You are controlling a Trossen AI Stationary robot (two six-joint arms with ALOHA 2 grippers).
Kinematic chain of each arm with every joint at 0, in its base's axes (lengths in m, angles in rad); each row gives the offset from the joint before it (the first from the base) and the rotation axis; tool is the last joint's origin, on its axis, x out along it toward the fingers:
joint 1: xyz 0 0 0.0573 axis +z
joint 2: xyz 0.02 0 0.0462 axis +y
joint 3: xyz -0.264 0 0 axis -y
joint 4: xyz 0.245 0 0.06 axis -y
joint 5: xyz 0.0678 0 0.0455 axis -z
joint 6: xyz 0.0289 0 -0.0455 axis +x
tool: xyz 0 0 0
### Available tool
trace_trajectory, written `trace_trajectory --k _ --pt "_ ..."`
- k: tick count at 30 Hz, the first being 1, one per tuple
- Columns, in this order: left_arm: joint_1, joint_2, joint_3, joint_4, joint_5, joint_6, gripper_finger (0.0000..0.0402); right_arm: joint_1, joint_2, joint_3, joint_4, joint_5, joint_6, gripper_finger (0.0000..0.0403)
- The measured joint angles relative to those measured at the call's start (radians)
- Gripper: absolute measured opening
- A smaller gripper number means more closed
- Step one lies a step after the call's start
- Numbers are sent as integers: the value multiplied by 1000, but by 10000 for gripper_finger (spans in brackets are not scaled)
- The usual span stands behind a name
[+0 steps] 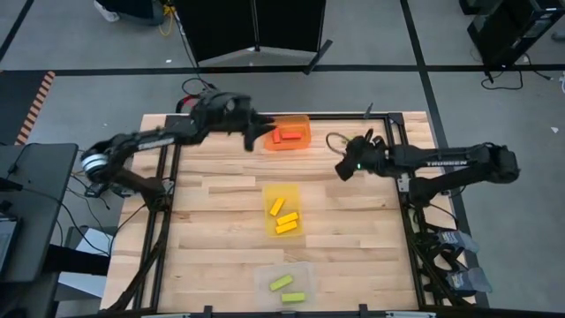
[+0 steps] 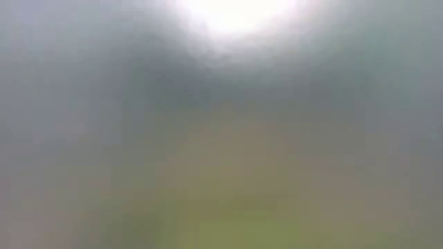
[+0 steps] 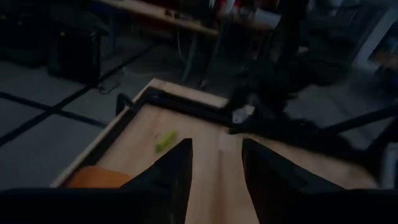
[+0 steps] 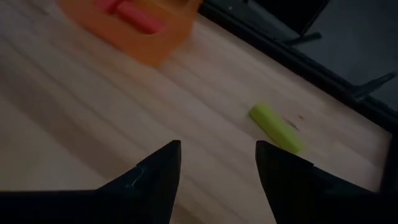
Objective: Sort blocks
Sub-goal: Put the green block into the transparent bin
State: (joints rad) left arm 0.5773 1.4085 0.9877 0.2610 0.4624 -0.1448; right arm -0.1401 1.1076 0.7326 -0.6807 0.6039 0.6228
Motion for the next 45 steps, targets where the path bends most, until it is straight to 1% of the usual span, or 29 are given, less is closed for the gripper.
trace_trajectory --k 4,7,9,11,15,17,21,23,26,34,39,45 --pt "-29 -130 -226 228 -1 -114 146 -113 0 0 50 -72 -91 218" --pt "-51 -181 -366 345 -7 -180 146 -165 0 0 77 -90 -135 218" --pt "-60 -195 -430 410 -36 -214 146 -188 0 0 90 -103 -152 218" --pt "-62 -198 -463 447 -65 -243 146 -205 0 0 101 -104 -159 218" --pt "-62 -184 -470 375 -85 -258 146 -230 0 0 102 -112 -185 218" --pt "-63 -183 -469 358 -85 -254 146 -251 0 0 90 -146 -195 218" --pt "-63 -182 -468 368 -85 -221 146 -311 7 0 76 -238 -229 218" --pt "-63 -182 -468 410 -85 -211 146 -341 21 0 70 -251 -253 218" --pt "-63 -183 -467 440 -86 -207 146 -388 49 0 62 -284 -279 218" --pt "-60 -183 -469 416 -57 -200 146 -480 178 0 51 -387 -403 219" --pt "-60 -183 -469 410 -21 -200 146 -498 261 0 102 -397 -474 220" --pt "-60 -187 -470 390 25 -197 146 -501 281 0 157 -397 -539 220"
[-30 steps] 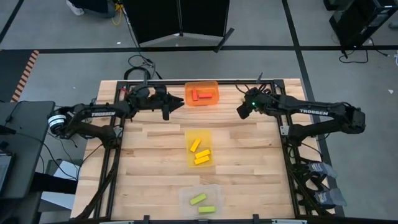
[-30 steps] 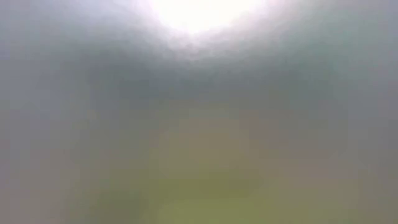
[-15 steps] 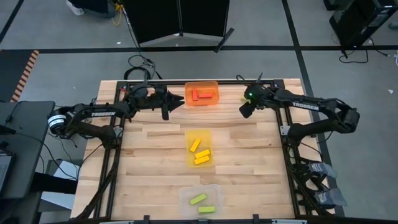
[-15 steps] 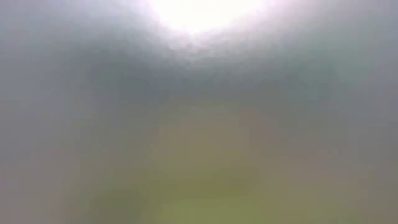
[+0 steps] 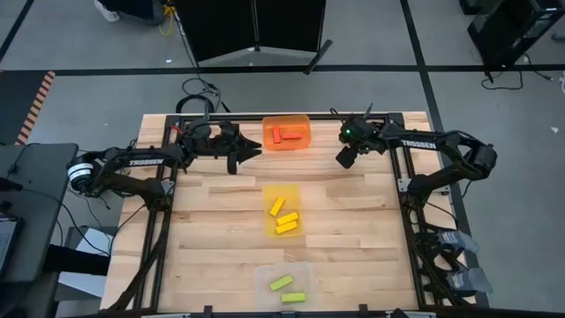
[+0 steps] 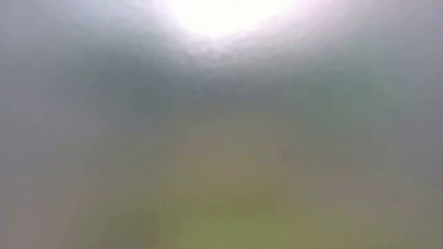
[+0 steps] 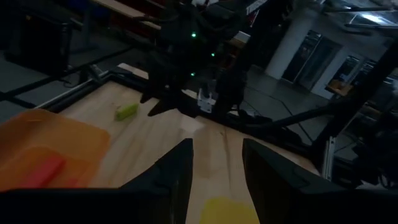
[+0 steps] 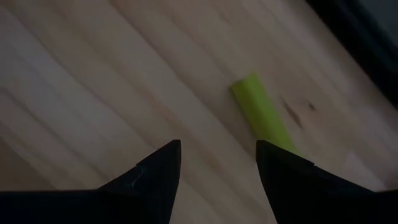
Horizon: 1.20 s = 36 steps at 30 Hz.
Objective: Sort blocks
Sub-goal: Put the green block into the transparent bin
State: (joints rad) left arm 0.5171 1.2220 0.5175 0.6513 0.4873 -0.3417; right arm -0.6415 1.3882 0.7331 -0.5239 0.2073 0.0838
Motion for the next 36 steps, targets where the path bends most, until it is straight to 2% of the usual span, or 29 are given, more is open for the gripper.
trace_trajectory --k 3,6,10,16,36 --pt "5 -10 0 -2 2 22 146 -16 -1 0 19 -3 -32 220" --pt "14 -30 0 -1 7 25 146 -48 2 1 24 -57 -82 220" --pt "28 -67 0 -6 29 27 146 -79 -1 1 48 -58 -127 220" --pt "42 -111 0 -102 5 78 146 -124 1 1 85 -76 -144 220" --pt "46 -111 0 -104 -9 82 146 -230 1 1 86 -125 -251 220"
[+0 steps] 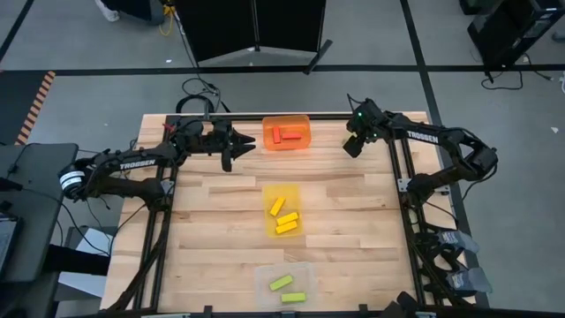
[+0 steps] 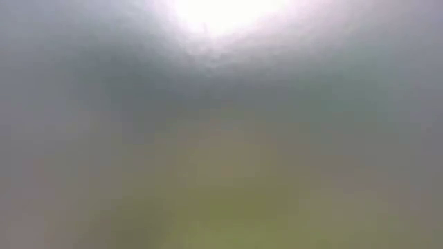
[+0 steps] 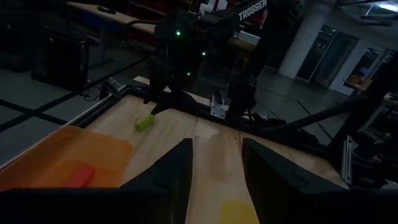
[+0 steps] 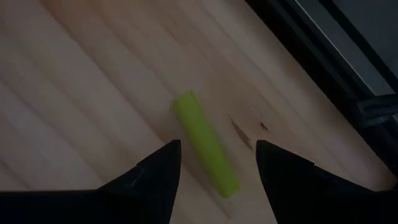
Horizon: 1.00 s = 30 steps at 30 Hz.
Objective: Sort blocks
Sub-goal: Put the green block into the transparent bin
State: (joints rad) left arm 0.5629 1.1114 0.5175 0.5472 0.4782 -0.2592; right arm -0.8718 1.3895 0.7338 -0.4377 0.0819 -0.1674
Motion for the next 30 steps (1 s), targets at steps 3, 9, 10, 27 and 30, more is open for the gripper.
trace_trajectory --k 3,9,10,27,30 --pt "0 0 0 0 -1 12 146 -12 0 0 10 -32 -11 220" --pt "0 0 0 -2 -1 15 146 -14 0 0 42 -42 0 220" --pt "0 0 0 -5 -1 15 146 -14 0 0 34 -48 -11 220" --pt "0 0 0 -47 -8 37 146 8 0 -19 34 -82 -95 229" --pt "0 0 0 -46 -8 42 146 9 0 -59 91 -76 -104 229"
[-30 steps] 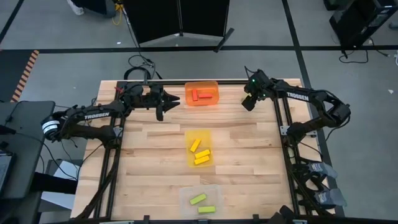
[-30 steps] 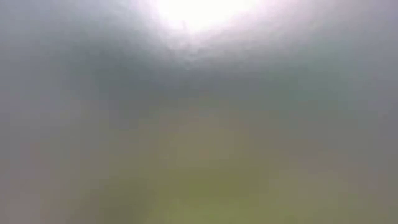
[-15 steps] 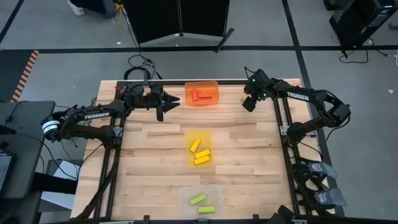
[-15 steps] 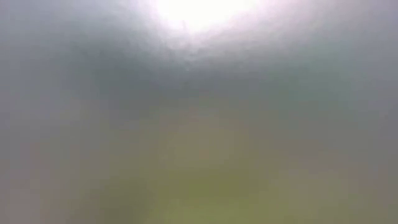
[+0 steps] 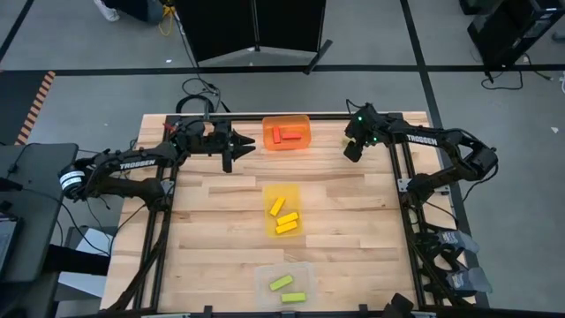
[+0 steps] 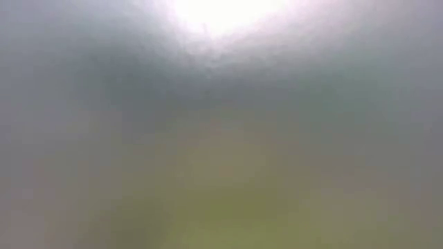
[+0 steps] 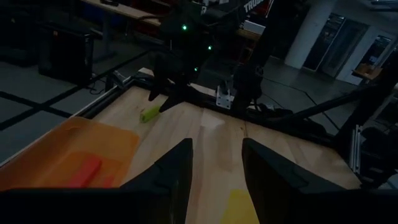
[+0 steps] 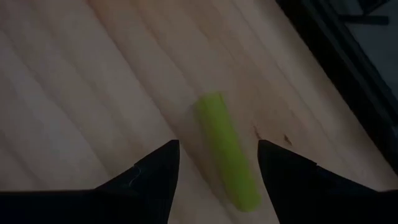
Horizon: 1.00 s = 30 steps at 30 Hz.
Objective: Sort blocks
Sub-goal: Put the green block into the transparent bin
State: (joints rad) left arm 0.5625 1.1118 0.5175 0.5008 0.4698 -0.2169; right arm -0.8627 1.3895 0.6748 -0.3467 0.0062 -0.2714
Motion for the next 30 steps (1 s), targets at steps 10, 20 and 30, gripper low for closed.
trace_trajectory --k 10,20,30 --pt "0 0 0 1 0 3 146 -5 0 -70 101 56 -54 229" --pt "0 0 0 1 0 3 146 -8 9 -76 117 32 -81 229" --pt "0 1 0 1 1 0 146 -7 128 -34 175 26 -95 229"
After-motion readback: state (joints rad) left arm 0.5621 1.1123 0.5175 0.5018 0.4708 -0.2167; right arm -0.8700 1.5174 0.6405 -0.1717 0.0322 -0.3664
